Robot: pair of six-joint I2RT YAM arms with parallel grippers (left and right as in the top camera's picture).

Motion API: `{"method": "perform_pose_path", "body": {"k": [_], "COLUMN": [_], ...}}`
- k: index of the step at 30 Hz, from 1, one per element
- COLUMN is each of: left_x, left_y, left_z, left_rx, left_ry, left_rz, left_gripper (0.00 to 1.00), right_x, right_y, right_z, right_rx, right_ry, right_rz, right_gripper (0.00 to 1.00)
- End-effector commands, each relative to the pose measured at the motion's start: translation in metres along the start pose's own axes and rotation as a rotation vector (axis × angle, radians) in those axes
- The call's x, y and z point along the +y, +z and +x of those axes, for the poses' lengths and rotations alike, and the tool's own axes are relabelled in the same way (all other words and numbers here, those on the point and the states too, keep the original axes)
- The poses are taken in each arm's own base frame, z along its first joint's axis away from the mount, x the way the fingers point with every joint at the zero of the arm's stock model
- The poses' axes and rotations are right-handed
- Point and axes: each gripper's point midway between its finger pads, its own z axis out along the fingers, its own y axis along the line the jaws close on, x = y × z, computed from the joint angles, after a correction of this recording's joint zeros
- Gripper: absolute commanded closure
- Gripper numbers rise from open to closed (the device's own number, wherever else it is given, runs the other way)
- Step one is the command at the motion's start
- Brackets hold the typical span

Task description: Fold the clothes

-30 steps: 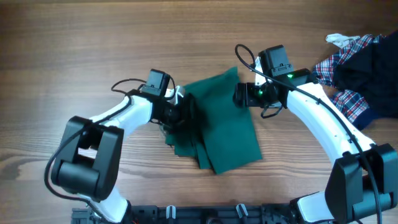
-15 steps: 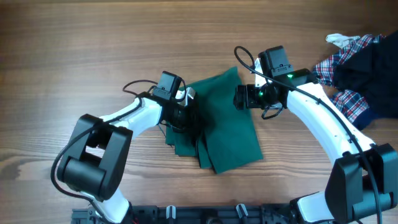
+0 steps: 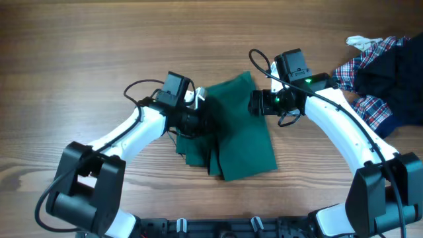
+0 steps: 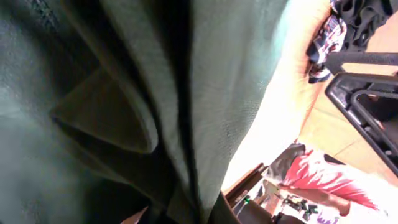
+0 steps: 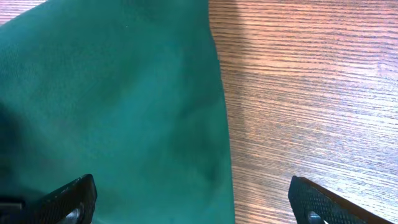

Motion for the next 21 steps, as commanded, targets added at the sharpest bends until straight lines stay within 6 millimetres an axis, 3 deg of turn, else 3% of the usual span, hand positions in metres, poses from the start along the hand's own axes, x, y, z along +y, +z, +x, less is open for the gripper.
{"method": "perform_pose_path", "body": {"k": [1,6,15,16,17,18,19,21], "left_x": [-0.008,0.009,0.045,0.047,0.047,0.047,0.047,0.047], "left_y": [-0.010,-0.042,-0.079,-0.079,-0.079,-0.079,-0.079,-0.079], "left_z": [-0.009,-0.031,-0.055,-0.054,-0.054,-0.054,-0.053,-0.054], "left_rx": [-0.047,-0.135,-0.201,-0.200,-0.199,-0.198,-0.197,-0.198], "left_ry": [0.052,0.079,0.022,0.021,0.021,0.020,0.019,0.019], "left_rz": [-0.039,-0.265,-0.339,-0.349,-0.349,-0.350,-0.350,-0.351], "left_gripper": [0.96,0.96,0.96,0.80,0.41,0.21,0.06,0.01], "right_x": [0.002,-0.001,-0.002,-0.002,-0.002,-0.002,-0.002,-0.002], "right_y": [0.000,0.000,0.000,0.000,0.000,0.000,0.000,0.000], "right_z": [0.002,0.003,0.005,0.006,0.006,0.007,0.007,0.009], "right_rx": [0.003,0.006,0.014,0.015,0.016,0.019,0.022,0.028], "right_ry": [-0.023,-0.023,-0.021,-0.021,-0.021,-0.020,-0.020,-0.019], "right_rz": [-0.006,0.012,0.014,0.014,0.014,0.014,0.015,0.016], "right_gripper": [0.00,0.00,0.00,0.00,0.00,0.00,0.00,0.00]}}
